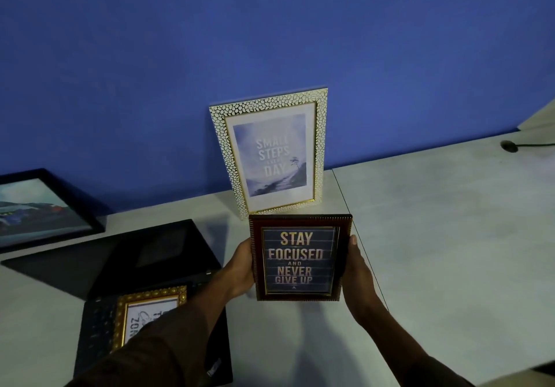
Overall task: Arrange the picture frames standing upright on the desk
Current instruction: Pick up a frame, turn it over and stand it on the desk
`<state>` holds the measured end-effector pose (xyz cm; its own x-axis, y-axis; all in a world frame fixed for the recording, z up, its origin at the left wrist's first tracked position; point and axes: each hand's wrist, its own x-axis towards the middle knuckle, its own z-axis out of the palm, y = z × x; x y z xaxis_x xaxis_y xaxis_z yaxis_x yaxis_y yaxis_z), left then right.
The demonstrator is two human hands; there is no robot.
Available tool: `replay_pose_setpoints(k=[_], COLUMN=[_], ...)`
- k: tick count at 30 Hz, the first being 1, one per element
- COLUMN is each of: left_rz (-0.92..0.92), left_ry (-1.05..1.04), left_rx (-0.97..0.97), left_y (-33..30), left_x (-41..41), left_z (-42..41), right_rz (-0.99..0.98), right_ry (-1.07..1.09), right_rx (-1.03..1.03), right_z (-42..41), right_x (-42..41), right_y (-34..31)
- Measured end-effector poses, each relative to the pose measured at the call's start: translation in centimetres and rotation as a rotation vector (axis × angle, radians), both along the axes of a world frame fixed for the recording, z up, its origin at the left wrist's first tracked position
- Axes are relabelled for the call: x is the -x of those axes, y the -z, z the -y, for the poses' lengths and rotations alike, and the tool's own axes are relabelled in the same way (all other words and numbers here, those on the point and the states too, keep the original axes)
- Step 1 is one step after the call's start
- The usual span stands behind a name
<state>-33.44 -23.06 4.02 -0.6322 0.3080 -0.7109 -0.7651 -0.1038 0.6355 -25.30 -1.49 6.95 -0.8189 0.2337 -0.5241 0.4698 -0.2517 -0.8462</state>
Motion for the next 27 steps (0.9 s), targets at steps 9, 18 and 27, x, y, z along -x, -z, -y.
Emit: replay_pose_setpoints(k=[9, 18, 27], left_rz=[0.162, 0.089, -0.027], left_ry=[0.009, -0.084, -0.07], left_rx=[0.092, 0.312, 0.348], left_y=[3.0, 2.0, 0.9], left_x=[0.8, 0.1, -5.7], left_z=[-1.6, -2.3, 3.0], right_rz=[0.146, 0.181, 0.268], right_ry=[0.143, 0.221, 0.243], right_rx=[0.026, -0.078, -0.101], right_z=[-0.5, -0.6, -0.2], right_x=[-0.9, -2.4, -8.2], right_y=[2.9, 3.9, 5.6])
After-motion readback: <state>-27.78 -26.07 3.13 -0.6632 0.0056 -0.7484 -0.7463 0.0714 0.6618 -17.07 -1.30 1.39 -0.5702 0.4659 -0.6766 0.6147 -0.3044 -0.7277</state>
